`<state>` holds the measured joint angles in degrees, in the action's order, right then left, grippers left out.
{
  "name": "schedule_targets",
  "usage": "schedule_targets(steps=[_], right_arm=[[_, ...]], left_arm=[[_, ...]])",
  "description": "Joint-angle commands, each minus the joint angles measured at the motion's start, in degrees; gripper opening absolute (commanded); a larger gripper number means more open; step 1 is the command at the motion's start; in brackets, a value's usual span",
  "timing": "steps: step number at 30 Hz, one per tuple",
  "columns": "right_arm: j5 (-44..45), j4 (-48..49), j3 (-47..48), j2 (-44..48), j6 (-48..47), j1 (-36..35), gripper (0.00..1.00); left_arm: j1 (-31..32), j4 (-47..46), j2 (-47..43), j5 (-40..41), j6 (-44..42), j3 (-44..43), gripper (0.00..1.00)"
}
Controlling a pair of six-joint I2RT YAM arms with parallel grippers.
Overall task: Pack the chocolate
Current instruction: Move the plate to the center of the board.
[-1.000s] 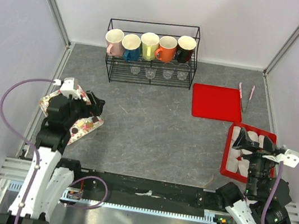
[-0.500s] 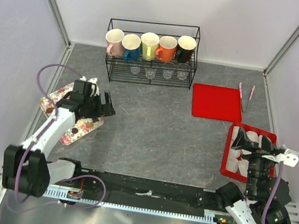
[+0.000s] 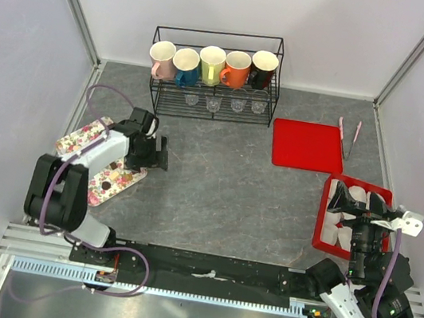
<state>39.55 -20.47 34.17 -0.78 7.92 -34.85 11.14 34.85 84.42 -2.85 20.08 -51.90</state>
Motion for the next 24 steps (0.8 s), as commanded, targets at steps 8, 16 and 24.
schedule_targets(steps=[8, 16, 24], right_arm=[[0.61, -0.18, 2.21, 0.51, 0.78, -1.62, 0.98], [0.88, -0.54, 2.48, 0.51, 0.95, -2.24, 0.98], [1.32, -1.15, 2.65, 0.51, 1.22, -2.33, 0.98]], left_arm=[[4.06, 2.85, 10.06, -2.15, 0.92, -5.49, 0.99], [14.26, -0.57, 17.77, -9.8, 6.02, -15.15, 0.99], [19.45, -6.9, 26.4, -12.44, 12.0, -28.07, 0.99]])
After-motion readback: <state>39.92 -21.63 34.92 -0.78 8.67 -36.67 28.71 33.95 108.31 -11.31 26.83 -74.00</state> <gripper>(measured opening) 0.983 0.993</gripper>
